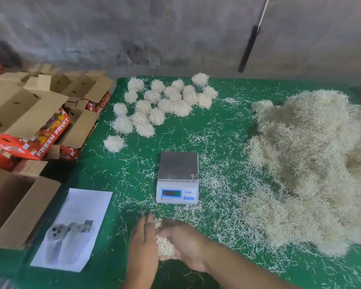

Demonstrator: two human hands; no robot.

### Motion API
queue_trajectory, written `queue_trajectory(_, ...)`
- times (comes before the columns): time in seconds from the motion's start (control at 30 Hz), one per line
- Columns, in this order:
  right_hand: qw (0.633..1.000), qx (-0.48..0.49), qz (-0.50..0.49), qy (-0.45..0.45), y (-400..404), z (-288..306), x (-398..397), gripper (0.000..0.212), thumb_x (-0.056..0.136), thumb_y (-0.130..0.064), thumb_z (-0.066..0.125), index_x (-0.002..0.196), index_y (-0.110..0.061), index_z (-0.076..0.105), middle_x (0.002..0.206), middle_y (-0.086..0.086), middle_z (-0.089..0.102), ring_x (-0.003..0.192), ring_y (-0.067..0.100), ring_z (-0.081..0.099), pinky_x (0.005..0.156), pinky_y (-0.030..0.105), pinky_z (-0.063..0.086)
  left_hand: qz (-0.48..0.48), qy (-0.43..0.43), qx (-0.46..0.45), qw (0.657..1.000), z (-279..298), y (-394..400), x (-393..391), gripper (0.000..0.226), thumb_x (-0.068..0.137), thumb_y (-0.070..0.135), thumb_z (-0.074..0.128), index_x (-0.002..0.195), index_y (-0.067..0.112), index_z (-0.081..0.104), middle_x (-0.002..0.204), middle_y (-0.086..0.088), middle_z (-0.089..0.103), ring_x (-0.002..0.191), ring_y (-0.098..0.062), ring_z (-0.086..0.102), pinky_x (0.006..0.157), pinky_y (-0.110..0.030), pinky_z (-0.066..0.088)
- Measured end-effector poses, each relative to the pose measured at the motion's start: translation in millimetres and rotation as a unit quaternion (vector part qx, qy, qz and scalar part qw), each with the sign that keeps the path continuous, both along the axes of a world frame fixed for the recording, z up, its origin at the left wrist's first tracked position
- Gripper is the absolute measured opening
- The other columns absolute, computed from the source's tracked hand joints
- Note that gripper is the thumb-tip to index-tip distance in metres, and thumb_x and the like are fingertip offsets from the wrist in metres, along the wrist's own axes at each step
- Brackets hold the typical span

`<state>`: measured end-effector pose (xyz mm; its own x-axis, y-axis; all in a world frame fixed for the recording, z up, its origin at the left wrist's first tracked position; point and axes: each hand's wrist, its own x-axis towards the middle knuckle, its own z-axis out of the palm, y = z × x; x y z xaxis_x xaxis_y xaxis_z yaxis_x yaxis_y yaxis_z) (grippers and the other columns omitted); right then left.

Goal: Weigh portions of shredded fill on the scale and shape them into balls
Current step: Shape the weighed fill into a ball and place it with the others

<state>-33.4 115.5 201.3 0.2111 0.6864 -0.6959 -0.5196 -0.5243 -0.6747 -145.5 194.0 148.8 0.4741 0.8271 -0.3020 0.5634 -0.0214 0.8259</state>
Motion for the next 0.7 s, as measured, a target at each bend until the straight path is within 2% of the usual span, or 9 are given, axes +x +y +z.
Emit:
queue_trajectory(0.07,0.990,-0.021,0.049,-0.134,10.7,-14.8,14.5,0.066,0.101,-0.029,0.069,0.157,-0.019,0.035,0.143,0.011,0.062,0.116,0.016,0.065,0.098,0.039,0.058,-0.001,0.029,0.017,0.999,-17.5,11.1,-4.8,0.032,0.107,0.065,0.019,0.117,0.052,0.046,0.106,0.035,0.047,0.100,0.010,0.051,0.096,-0.032,0.036)
queue_trajectory(0.13,0.971,-0.040,0.029,-0.236,26.0,-27.5,38.4,0.059,0.098,-0.030,0.076,0.143,-0.015,0.040,0.092,0.004,0.065,0.070,0.007,0.061,0.072,0.032,0.060,-0.034,0.076,0.072,0.994,-45.2,27.3,-11.3,0.045,0.104,0.065,0.011,0.109,0.040,0.048,0.104,0.029,0.049,0.101,-0.004,0.050,0.095,-0.032,0.038)
queue_trajectory(0.17,0.952,-0.052,0.017,-0.302,37.0,-36.7,53.2,0.051,0.097,-0.030,0.078,0.133,-0.013,0.047,0.086,-0.001,0.060,0.061,0.002,0.056,0.066,0.026,0.058,-0.084,0.119,0.106,0.984,-63.9,35.0,-15.4,0.052,0.104,0.060,0.009,0.112,0.033,0.054,0.111,0.020,0.056,0.107,-0.007,0.051,0.097,-0.032,0.042)
queue_trajectory(0.23,0.885,-0.085,0.024,-0.457,65.1,-57.5,81.2,0.029,0.094,-0.035,0.080,0.104,-0.016,0.060,0.118,-0.004,0.058,0.081,-0.001,0.060,0.089,0.021,0.058,-0.145,0.193,0.117,0.963,-108.2,44.6,-26.5,0.056,0.105,0.052,0.015,0.134,0.025,0.055,0.141,0.003,0.056,0.130,-0.013,0.049,0.115,-0.040,0.041)
queue_trajectory(0.3,0.830,-0.089,0.054,-0.547,98.0,-86.4,103.7,0.027,0.094,-0.043,0.077,0.088,-0.022,0.062,0.144,-0.006,0.041,0.094,0.004,0.059,0.107,0.019,0.048,-0.188,0.250,0.140,0.940,-153.0,49.3,-36.1,0.060,0.108,0.052,0.021,0.147,0.019,0.052,0.160,-0.007,0.044,0.149,-0.026,0.040,0.124,-0.054,0.029)
queue_trajectory(0.4,0.791,-0.065,0.116,-0.597,143.8,-139.1,120.2,0.033,0.097,-0.052,0.071,0.111,-0.023,0.065,0.143,-0.001,0.034,0.075,0.005,0.062,0.088,0.026,0.061,-0.242,0.273,0.237,0.900,-205.4,56.5,-43.7,0.075,0.105,0.058,0.019,0.138,0.008,0.065,0.153,-0.014,0.054,0.144,-0.034,0.047,0.119,-0.068,0.030)
queue_trajectory(0.47,0.764,-0.049,0.148,-0.626,159.7,-170.6,122.4,0.046,0.096,-0.055,0.070,0.135,-0.031,0.061,0.139,0.000,0.036,0.072,0.008,0.062,0.078,0.030,0.064,-0.253,0.273,0.277,0.886,-232.8,57.2,-48.4,0.067,0.101,0.055,0.034,0.142,0.009,0.062,0.156,-0.014,0.051,0.147,-0.032,0.044,0.122,-0.066,0.024)
queue_trajectory(0.57,0.739,-0.025,0.150,-0.656,160.9,-200.3,123.8,0.050,0.097,-0.053,0.070,0.143,-0.039,0.056,0.137,0.000,0.036,0.085,0.014,0.062,0.079,0.037,0.065,-0.235,0.251,0.320,0.883,-259.4,58.4,-53.1,0.060,0.097,0.049,0.045,0.144,0.013,0.057,0.159,-0.010,0.046,0.149,-0.031,0.041,0.126,-0.059,0.016)
queue_trajectory(0.7,0.744,0.017,0.149,-0.651,127.9,-212.8,133.8,0.054,0.097,-0.047,0.072,0.147,-0.042,0.054,0.138,-0.003,0.034,0.084,0.009,0.058,0.078,0.035,0.065,-0.192,0.228,0.364,0.883,-272.1,53.9,-54.2,0.058,0.097,0.049,0.046,0.142,0.014,0.058,0.160,-0.010,0.046,0.148,-0.032,0.044,0.123,-0.061,0.024)
